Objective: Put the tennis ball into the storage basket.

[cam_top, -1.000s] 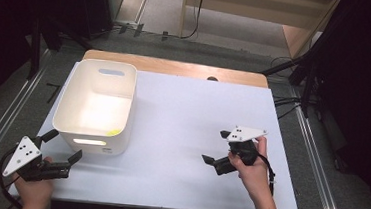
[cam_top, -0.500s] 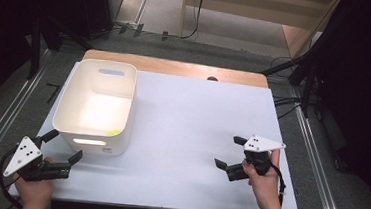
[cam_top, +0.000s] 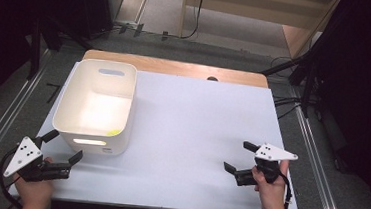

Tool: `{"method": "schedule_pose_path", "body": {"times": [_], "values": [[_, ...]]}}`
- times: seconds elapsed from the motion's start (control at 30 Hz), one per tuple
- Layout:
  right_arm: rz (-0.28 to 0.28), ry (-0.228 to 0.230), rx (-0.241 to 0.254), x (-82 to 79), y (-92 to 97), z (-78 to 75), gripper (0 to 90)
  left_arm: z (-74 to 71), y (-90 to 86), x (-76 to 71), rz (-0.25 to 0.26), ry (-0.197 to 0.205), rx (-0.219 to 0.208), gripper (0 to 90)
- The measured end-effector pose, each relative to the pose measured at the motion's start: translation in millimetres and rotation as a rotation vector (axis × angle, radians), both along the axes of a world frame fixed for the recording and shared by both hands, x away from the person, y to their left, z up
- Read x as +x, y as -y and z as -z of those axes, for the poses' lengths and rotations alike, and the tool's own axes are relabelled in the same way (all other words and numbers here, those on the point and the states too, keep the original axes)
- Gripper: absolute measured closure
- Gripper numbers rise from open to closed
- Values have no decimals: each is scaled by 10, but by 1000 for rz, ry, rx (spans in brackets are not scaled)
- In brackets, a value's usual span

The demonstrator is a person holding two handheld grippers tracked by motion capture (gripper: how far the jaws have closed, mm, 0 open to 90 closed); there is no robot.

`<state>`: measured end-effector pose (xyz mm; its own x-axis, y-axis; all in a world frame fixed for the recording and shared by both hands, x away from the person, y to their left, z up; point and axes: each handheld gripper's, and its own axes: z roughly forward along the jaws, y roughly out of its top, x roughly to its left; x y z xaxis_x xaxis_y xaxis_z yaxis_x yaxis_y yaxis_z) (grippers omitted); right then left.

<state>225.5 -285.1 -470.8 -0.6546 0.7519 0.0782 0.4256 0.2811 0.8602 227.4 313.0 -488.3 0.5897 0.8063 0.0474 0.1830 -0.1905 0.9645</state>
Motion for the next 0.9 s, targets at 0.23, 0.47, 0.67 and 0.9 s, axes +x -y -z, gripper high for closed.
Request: {"method": "schedule_pose_path", "body": {"times": [0.23,0.47,0.67,0.9], "values": [[33,34,62,-86,139,124,0,2,2,1,1,1,2,0],[64,80,110,-160,264,217,0,0,0,3,-1,0,1,0],[54,124,177,-217,377,266,0,-2,-11,8,0,1,-11,0],[100,153,183,-260,486,298,0,-2,-14,5,-2,1,-12,0]]}}
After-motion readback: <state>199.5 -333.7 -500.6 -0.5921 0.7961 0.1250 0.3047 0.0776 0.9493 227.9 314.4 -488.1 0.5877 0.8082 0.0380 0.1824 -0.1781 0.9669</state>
